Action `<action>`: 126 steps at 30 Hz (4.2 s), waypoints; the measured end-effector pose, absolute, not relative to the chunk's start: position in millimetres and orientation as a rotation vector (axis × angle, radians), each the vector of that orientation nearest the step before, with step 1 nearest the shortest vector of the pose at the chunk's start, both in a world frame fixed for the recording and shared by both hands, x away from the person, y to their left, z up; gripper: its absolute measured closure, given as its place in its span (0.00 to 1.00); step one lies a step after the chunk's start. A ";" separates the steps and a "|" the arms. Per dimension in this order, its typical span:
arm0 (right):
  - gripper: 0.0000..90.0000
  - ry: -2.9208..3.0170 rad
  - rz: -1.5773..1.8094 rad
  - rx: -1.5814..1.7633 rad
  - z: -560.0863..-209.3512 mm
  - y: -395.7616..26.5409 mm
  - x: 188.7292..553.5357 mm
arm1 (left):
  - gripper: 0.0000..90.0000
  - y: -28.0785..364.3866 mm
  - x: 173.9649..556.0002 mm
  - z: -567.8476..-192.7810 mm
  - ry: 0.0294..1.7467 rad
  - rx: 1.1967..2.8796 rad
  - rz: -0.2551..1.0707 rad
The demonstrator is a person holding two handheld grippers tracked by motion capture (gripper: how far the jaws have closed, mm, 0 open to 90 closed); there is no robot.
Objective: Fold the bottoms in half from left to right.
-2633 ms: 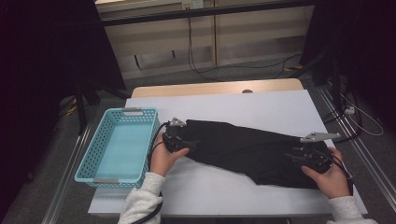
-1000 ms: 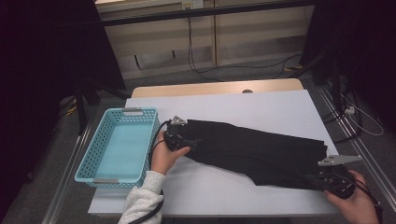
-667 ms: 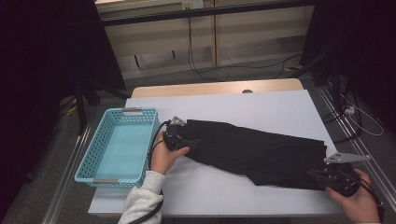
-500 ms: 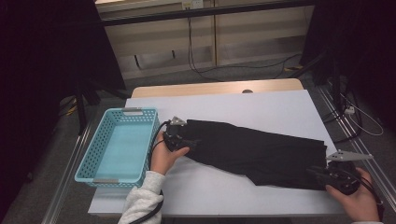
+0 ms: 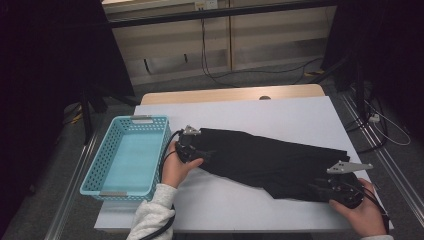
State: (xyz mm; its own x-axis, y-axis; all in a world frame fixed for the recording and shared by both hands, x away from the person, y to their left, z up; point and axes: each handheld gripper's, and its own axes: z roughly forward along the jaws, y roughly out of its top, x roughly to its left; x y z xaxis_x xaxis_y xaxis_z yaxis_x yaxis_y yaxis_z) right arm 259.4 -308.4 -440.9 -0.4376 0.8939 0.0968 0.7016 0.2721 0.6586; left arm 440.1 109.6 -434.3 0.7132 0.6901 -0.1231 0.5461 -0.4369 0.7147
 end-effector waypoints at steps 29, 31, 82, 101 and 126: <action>0.88 2.272 0.994 1.445 -435.5 -316.8 258.6 | 0.22 112.7 441.6 -435.1 0.942 2.151 0.244; 0.84 2.229 0.990 1.464 -436.8 -312.9 264.7 | 0.22 112.2 441.5 -435.2 0.940 2.155 0.240; 0.77 2.070 0.847 1.555 -452.3 -347.1 364.5 | 0.21 119.3 441.7 -434.5 0.965 2.148 0.263; 0.99 2.103 0.823 1.566 -447.2 -348.0 378.8 | 0.21 123.0 443.2 -434.9 0.982 2.137 0.291; 0.36 2.098 1.087 1.410 -436.3 -295.7 321.8 | 0.13 129.3 454.1 -440.1 1.084 2.124 0.381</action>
State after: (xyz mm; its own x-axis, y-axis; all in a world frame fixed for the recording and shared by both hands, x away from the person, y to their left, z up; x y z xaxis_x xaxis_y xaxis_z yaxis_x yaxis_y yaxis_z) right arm 321.8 -295.7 -436.3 -0.4196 0.9022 0.1002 0.6022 0.1941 0.7744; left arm 454.1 129.3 -440.1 0.6041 0.7950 -0.0557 0.5851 -0.3950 0.7083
